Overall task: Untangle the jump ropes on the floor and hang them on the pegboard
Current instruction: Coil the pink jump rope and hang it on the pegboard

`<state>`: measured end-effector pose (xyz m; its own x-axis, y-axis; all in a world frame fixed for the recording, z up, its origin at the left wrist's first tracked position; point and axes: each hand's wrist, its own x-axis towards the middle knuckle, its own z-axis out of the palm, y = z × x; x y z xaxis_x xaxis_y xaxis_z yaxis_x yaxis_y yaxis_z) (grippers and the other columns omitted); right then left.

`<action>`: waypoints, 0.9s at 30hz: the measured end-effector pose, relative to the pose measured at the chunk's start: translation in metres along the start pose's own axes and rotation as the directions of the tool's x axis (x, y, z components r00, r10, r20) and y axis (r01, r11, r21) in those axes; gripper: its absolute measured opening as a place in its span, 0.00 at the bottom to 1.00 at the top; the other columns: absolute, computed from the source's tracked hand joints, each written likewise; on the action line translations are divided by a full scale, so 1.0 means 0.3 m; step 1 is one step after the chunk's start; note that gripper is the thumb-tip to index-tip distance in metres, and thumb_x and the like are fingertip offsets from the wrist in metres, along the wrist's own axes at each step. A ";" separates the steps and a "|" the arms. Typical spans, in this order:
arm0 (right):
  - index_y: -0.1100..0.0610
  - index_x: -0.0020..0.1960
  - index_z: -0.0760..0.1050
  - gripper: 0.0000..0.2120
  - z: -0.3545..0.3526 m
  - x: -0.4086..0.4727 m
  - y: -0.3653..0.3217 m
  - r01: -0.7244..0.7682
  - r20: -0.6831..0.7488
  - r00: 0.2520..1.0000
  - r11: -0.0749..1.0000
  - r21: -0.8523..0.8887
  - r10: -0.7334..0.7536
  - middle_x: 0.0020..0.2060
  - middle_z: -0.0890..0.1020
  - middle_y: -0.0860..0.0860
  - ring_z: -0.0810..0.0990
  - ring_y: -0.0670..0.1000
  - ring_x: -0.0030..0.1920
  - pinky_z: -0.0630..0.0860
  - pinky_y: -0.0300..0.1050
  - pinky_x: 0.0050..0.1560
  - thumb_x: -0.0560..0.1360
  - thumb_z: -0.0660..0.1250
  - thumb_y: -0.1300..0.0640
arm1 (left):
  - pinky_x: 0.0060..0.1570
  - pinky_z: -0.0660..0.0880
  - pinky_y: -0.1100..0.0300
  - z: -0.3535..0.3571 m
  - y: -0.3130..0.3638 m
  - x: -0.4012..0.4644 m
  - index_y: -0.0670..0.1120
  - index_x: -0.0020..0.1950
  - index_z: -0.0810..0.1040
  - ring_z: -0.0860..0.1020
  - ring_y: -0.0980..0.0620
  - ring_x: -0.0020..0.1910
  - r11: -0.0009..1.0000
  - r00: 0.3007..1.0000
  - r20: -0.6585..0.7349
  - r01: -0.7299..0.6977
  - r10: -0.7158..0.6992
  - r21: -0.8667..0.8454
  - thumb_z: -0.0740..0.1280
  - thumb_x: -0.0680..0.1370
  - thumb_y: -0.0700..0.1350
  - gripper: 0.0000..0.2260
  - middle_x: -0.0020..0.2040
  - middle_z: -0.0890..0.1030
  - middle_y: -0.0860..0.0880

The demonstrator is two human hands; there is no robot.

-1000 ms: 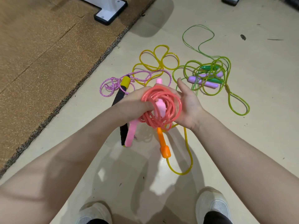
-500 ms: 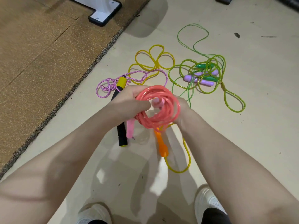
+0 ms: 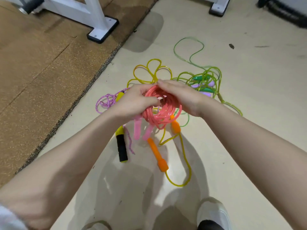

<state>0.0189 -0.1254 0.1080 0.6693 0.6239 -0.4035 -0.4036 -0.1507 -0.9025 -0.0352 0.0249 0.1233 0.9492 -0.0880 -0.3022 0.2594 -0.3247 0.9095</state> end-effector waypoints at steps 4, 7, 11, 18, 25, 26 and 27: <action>0.56 0.54 0.75 0.13 -0.123 -0.093 -0.123 0.025 0.094 0.995 0.999 -0.032 -0.022 0.45 0.81 0.51 0.81 0.46 0.44 0.78 0.37 0.48 0.71 0.67 0.64 | 0.27 0.71 0.71 0.020 0.179 0.037 0.42 0.52 0.78 0.74 0.62 0.25 0.996 0.996 0.017 -0.085 0.086 -0.026 0.69 0.70 0.35 0.11 0.29 0.77 0.56; 0.56 0.55 0.77 0.16 -0.189 -0.167 -0.252 -0.038 0.093 0.995 0.998 -0.057 0.043 0.42 0.79 0.55 0.80 0.51 0.42 0.77 0.42 0.44 0.68 0.70 0.61 | 0.35 0.73 0.69 0.024 0.342 0.048 0.47 0.48 0.76 0.76 0.63 0.29 0.991 0.992 0.020 -0.123 0.124 -0.044 0.70 0.68 0.37 0.12 0.30 0.80 0.57; 0.54 0.51 0.81 0.25 -0.263 -0.307 -0.497 -0.028 0.104 0.994 0.990 0.137 0.013 0.41 0.82 0.55 0.81 0.54 0.42 0.79 0.47 0.45 0.56 0.81 0.51 | 0.35 0.74 0.71 0.015 0.643 0.018 0.47 0.50 0.74 0.77 0.65 0.30 0.991 0.991 0.083 -0.100 0.108 -0.091 0.68 0.73 0.31 0.13 0.32 0.81 0.55; 0.57 0.57 0.76 0.21 -0.222 -0.590 -1.022 0.219 -0.201 0.970 0.851 0.477 -0.137 0.44 0.82 0.56 0.82 0.51 0.41 0.80 0.43 0.46 0.66 0.69 0.71 | 0.51 0.66 0.74 -0.055 1.220 -0.100 0.47 0.72 0.66 0.76 0.56 0.55 0.885 0.936 0.038 -0.344 0.350 0.314 0.68 0.75 0.41 0.26 0.59 0.78 0.49; 0.53 0.74 0.60 0.33 -0.080 -0.827 -1.592 0.073 -0.292 0.876 0.704 -0.706 -0.384 0.50 0.76 0.52 0.76 0.51 0.50 0.69 0.40 0.55 0.73 0.68 0.65 | 0.58 0.65 0.62 -0.249 1.711 -0.242 0.47 0.73 0.63 0.72 0.45 0.64 0.817 0.954 0.103 -0.294 0.281 0.496 0.59 0.81 0.43 0.20 0.66 0.74 0.44; 0.54 0.74 0.60 0.33 -0.070 -0.860 -1.673 0.065 -0.235 0.867 0.568 -0.820 -0.439 0.55 0.75 0.54 0.74 0.53 0.56 0.66 0.39 0.57 0.73 0.68 0.64 | 0.57 0.66 0.59 -0.272 1.785 -0.261 0.46 0.73 0.61 0.72 0.43 0.64 0.794 0.949 0.121 -0.309 0.290 0.523 0.57 0.81 0.43 0.20 0.66 0.74 0.43; 0.55 0.73 0.60 0.31 -0.061 -0.891 -1.749 0.063 -0.199 0.850 0.470 -0.880 -0.487 0.59 0.74 0.57 0.72 0.55 0.59 0.64 0.40 0.59 0.73 0.67 0.64 | 0.55 0.66 0.58 -0.291 1.858 -0.279 0.45 0.73 0.60 0.72 0.42 0.63 0.776 0.943 0.125 -0.326 0.309 0.540 0.56 0.81 0.43 0.20 0.65 0.74 0.42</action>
<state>0.0632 -0.2270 0.6865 0.8898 0.4515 0.0663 0.4018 -0.7063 -0.5828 0.0456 -0.0666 0.6805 0.9527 -0.3012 -0.0397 -0.2044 -0.7321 0.6498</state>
